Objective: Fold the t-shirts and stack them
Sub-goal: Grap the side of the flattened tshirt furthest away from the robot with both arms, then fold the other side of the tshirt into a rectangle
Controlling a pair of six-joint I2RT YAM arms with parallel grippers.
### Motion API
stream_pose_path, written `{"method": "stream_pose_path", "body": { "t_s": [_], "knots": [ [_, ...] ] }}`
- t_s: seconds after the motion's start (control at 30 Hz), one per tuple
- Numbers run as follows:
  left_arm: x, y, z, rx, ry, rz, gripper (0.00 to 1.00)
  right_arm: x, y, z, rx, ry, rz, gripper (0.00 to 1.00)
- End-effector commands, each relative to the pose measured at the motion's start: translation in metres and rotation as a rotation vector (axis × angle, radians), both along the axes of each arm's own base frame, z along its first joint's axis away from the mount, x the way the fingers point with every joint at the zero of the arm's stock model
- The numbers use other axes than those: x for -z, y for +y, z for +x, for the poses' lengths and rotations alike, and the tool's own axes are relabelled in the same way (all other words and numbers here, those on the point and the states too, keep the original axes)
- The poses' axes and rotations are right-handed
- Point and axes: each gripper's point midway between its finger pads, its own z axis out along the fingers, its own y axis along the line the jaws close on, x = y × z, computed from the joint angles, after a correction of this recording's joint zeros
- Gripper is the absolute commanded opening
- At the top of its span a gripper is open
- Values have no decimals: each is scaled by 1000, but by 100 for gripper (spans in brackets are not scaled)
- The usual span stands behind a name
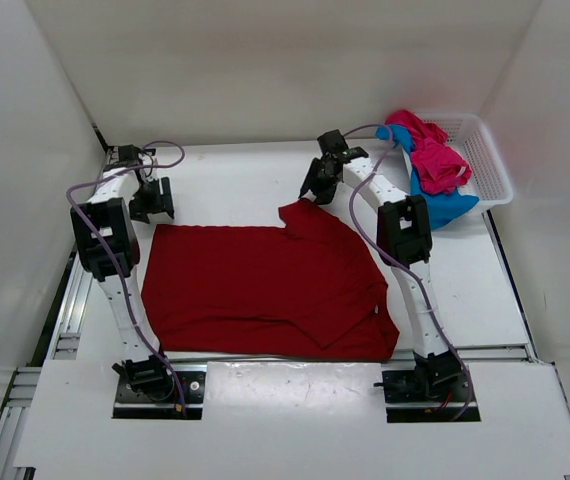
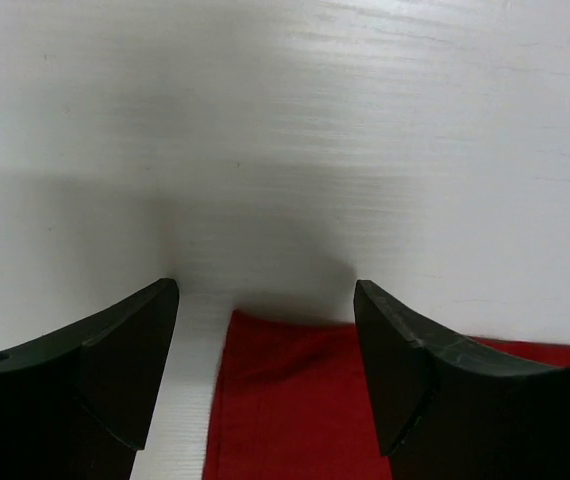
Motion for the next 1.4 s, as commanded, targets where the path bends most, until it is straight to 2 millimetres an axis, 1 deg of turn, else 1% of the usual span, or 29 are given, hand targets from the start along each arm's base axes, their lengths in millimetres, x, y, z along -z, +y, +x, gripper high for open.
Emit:
{"method": "stream_pose_path", "body": {
  "t_s": [0.0,0.03,0.07,0.13,0.17,0.27,0.3,0.33,0.37,0.43,0.47,0.53,0.6,0.63,0.7,0.73,0.8,0.83,0.87,0.9,0.93,0.97,1.0,1.03,1.07,1.1,1.17,1.27,1.37],
  "knots": [
    [13,-11,-26,11,74,-36,81,19,-19,-15,31,84,-67,51],
    [18,-15,-31,15,90,-52,76,17,-18,-18,27,89,-60,46],
    [20,-17,-34,19,97,-66,72,17,-19,-18,16,85,-64,34],
    [20,-20,-37,22,101,-76,62,18,-20,-24,1,95,-66,23],
    [24,-21,-42,22,114,-78,59,11,-16,-25,-10,94,-42,13],
    [22,-23,-48,24,119,-88,48,6,-17,-33,-28,101,-39,3],
    [17,-23,-47,25,107,-86,47,-5,-17,-32,-37,75,-34,0],
    [14,-24,-50,25,107,-86,47,-4,-20,-37,-48,82,-43,0],
    [19,-25,-56,24,125,-89,41,-15,-19,-36,-48,58,-33,0],
    [15,-25,-58,24,119,-88,32,-23,-21,-38,-65,35,-34,0],
    [14,-26,-60,24,119,-88,23,-31,-21,-41,-70,32,-25,0],
    [14,-26,-60,24,119,-88,21,-38,-20,-42,-83,14,-15,0],
    [14,-26,-60,24,119,-88,27,-51,-18,-45,-89,0,2,0],
    [14,-26,-60,24,119,-88,25,-52,-19,-48,-101,2,5,0],
    [14,-27,-60,27,117,-97,10,-62,-20,-51,-101,-15,11,0],
    [10,-27,-59,27,107,-95,10,-73,-16,-55,-121,-38,14,0],
    [2,-27,-59,28,90,-91,10,-79,-20,-60,-135,-54,-2,0],
    [-1,-27,-61,28,86,-90,10,-94,-17,-65,-154,-84,3,0],
    [-13,-27,-62,29,61,-85,10,-94,-20,-70,-165,-82,-4,0],
    [-20,-25,-63,24,47,-67,10,-110,-21,-76,-184,-122,-14,0],
    [-29,-22,-64,19,30,-47,10,-113,-24,-83,-184,-121,-14,0],
    [-50,-23,-64,23,-18,-22,10,-100,-27,-98,-201,-96,-44,0],
    [-55,-21,-70,16,-31,-4,10,-99,-32,-108,-202,-84,-48,0],
    [-62,-17,-73,6,-49,25,10,-113,-34,-118,-217,-119,-52,0],
    [-82,-15,-78,-1,-94,48,10,-110,-36,-128,-229,-127,-83,0],
    [-78,-14,-89,-7,-86,60,10,-101,-43,-153,-241,-100,-108,0],
    [-85,-5,-100,-33,-111,118,10,-94,-48,-174,-256,-91,-123,0],
    [-82,1,-133,-63,-106,181,10,-73,-63,-222,-254,-38,-166,0],
    [-74,9,-150,-89,-89,218,10,-70,-65,-241,-251,-48,-171,0]
  ]
}}
